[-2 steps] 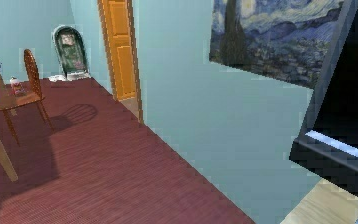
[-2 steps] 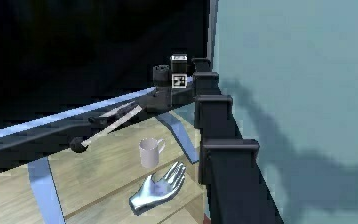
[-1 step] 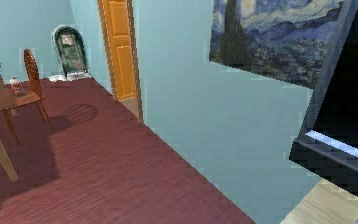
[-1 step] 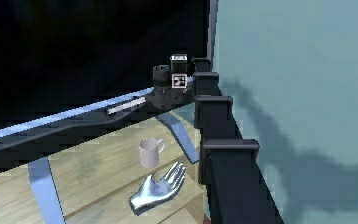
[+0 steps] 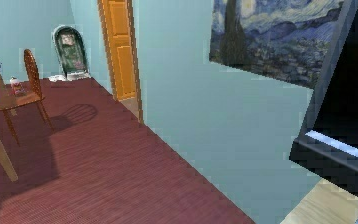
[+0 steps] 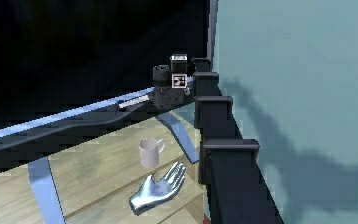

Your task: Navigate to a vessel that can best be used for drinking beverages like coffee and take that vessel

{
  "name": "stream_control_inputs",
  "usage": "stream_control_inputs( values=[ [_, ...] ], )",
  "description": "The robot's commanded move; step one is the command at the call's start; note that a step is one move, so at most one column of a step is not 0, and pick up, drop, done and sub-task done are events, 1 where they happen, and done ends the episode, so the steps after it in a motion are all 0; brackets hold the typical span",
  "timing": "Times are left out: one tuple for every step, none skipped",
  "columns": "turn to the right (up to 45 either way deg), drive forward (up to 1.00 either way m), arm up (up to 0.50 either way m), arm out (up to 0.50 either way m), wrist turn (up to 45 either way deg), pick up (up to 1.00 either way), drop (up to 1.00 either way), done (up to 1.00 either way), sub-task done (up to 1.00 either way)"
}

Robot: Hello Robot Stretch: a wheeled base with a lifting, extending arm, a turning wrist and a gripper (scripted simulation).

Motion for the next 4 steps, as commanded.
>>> stream_control_inputs(
  values=[
    [0.0, 0.0, -0.3, 0.0, 0.0, 0.0, 0.0, 0.0, 0.0],
    [0.0, 0.0, 0.0, 0.0, 0.0, 1.0, 0.0, 0.0, 0.0],
    [0.0, 0.0, 0.1, 0.0, 0.0, 0.0, 0.0, 0.0, 0.0],
    [0.0, 0.0, 0.0, 0.0, 0.0, 0.0, 0.0, 1.0, 0.0]
  ],
)
